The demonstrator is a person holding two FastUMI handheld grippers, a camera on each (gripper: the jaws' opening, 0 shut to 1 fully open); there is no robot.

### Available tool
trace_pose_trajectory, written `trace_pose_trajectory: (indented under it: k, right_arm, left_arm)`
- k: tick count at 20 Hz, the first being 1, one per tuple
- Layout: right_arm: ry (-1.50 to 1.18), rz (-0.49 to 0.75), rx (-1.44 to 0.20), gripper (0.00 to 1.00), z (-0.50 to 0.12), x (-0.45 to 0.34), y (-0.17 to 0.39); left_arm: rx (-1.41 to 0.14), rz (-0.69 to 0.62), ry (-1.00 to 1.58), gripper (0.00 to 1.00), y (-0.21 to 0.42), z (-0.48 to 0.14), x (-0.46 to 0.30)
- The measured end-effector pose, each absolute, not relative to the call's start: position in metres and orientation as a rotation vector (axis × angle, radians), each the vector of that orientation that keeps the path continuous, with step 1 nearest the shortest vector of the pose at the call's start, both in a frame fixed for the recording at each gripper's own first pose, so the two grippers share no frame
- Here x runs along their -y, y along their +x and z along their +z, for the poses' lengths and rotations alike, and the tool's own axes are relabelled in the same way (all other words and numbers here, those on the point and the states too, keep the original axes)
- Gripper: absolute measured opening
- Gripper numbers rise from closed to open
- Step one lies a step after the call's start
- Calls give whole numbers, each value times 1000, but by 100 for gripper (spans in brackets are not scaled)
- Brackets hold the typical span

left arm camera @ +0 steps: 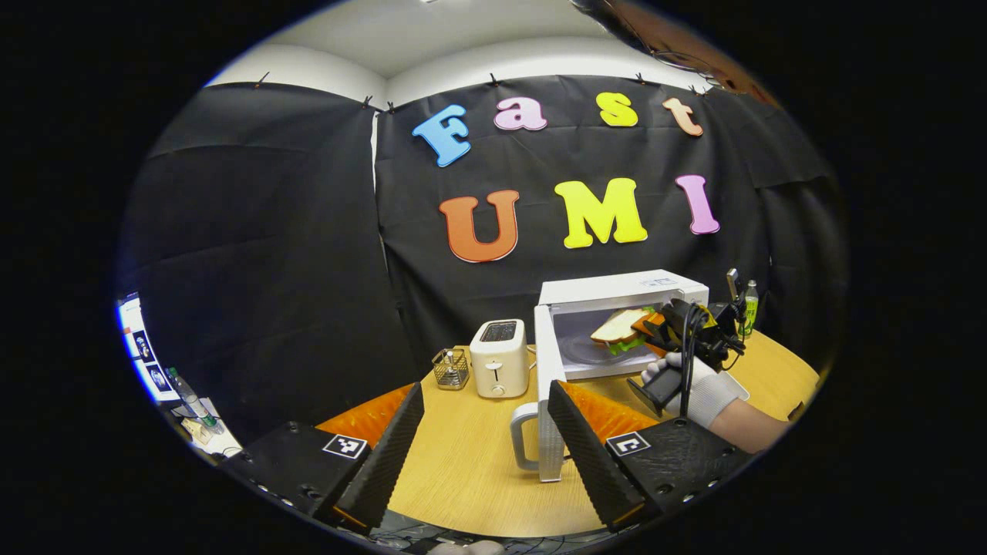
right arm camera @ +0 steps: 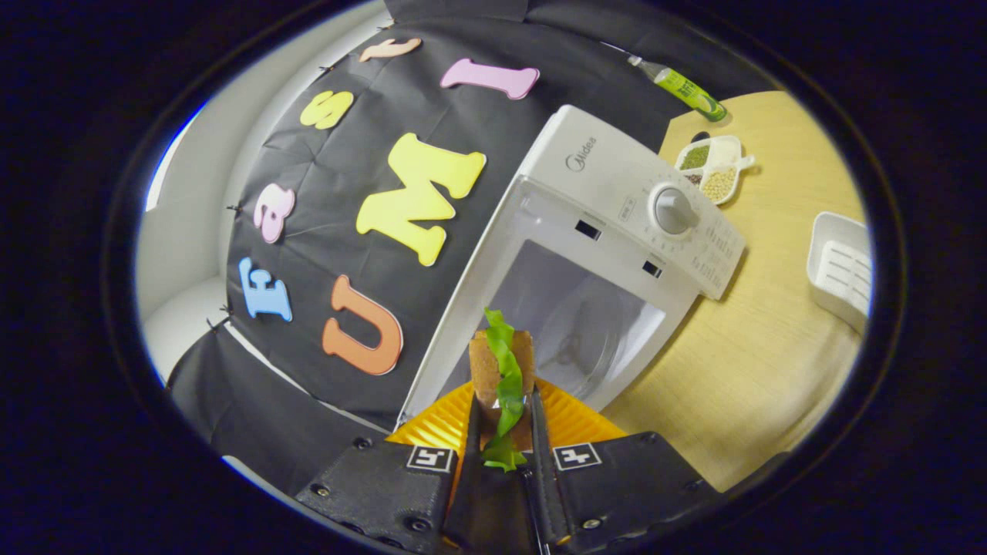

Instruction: Open the microwave oven with the left hand, put the food in, and close the microwave oven.

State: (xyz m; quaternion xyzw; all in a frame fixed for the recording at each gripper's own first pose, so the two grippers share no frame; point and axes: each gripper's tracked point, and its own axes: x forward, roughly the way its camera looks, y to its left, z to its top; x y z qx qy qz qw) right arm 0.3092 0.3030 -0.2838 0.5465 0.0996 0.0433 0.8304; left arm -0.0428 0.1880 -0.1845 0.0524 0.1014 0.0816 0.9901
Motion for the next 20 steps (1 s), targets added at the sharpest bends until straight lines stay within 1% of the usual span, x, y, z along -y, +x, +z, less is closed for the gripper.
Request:
trace_pose_trajectory:
  k: [5,10,11,12,13,15,16,18,20]
  right_arm:
    - [1215,11,-211,34,-319,-312,361]
    - [1182,-68,-195,34,-344,-311,400]
    - [1167,-60,-194,25,-344,-314,403]
    - [1142,-65,-194,25,-346,-315,405]
    - [1122,-78,-193,34,-348,-315,407]
    - [1059,-90,-205,36,-351,-314,406]
    - [1008,-95,-214,30,-354,-312,405]
    - [871,-113,-221,33,-355,-307,403]
    - [768,-148,-247,42,-360,-300,399]
  left_arm:
    - [-224,157,108,97,-34,-196,-193]
    - [-237,158,120,96,-27,-200,-196]
    - [-242,159,122,97,-24,-203,-198]
    - [-243,160,122,97,-24,-204,-198]
    - [-243,161,121,97,-20,-205,-199]
    - [-240,168,116,96,-9,-200,-203]
    - [-236,165,106,96,-6,-197,-201]
    - [-232,169,103,96,-8,-196,-201]
    - [-231,173,92,96,-12,-199,-201]
